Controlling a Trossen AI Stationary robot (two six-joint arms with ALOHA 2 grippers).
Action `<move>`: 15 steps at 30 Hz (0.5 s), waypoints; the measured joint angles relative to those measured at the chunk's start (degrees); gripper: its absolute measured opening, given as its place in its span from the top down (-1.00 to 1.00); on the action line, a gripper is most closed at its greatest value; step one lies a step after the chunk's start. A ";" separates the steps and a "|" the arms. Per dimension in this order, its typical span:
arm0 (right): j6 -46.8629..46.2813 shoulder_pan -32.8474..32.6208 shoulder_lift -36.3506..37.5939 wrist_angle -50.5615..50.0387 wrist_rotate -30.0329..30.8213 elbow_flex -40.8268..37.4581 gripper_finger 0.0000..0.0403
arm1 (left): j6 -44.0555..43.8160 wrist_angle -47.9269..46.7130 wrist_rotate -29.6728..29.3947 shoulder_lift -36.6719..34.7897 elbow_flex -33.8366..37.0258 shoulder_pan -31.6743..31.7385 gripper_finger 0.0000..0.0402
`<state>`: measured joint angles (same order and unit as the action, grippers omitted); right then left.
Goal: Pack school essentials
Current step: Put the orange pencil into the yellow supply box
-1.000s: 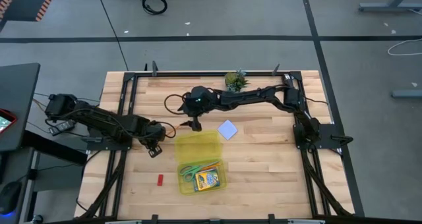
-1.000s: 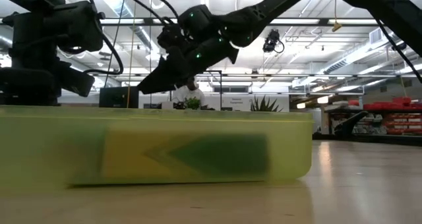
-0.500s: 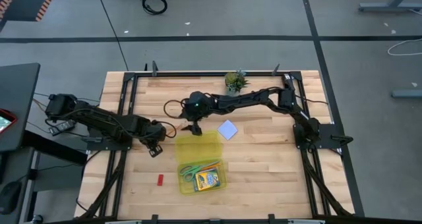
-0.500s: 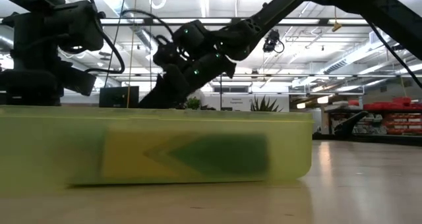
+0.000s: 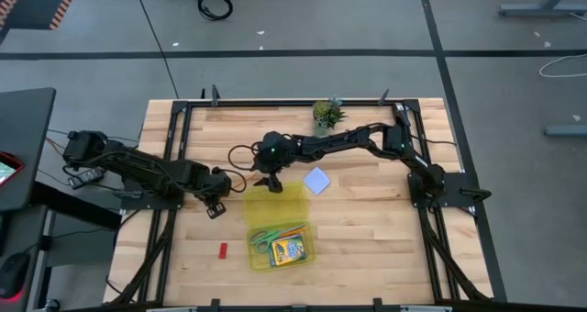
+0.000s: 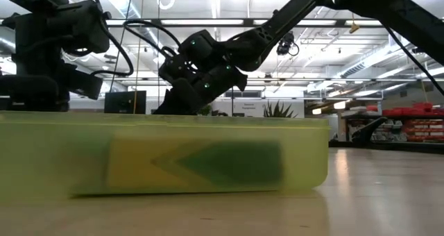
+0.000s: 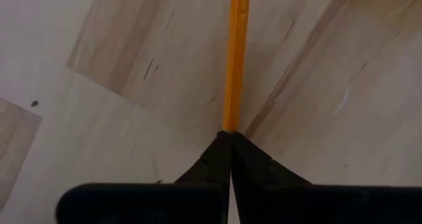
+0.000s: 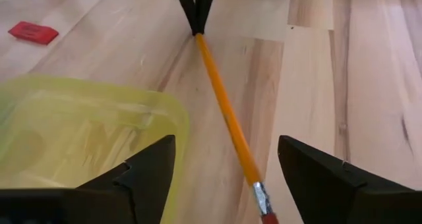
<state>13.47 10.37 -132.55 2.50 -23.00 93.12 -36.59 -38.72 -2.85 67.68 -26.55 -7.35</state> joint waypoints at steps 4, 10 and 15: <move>1.60 -0.04 0.00 -1.29 1.12 0.00 -0.27 | 0.39 0.00 -0.58 0.00 0.00 0.00 0.93; 2.68 -0.02 0.00 -2.73 3.34 0.00 -0.14 | 0.43 0.00 -0.79 -0.01 -0.02 0.00 0.96; 5.22 0.00 0.00 -4.11 5.67 0.00 0.01 | 0.41 0.00 -0.79 -0.02 -0.02 0.00 0.94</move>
<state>18.70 10.37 -132.55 -1.61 -17.34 93.12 -36.18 -38.72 -3.64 67.66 -26.57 -7.35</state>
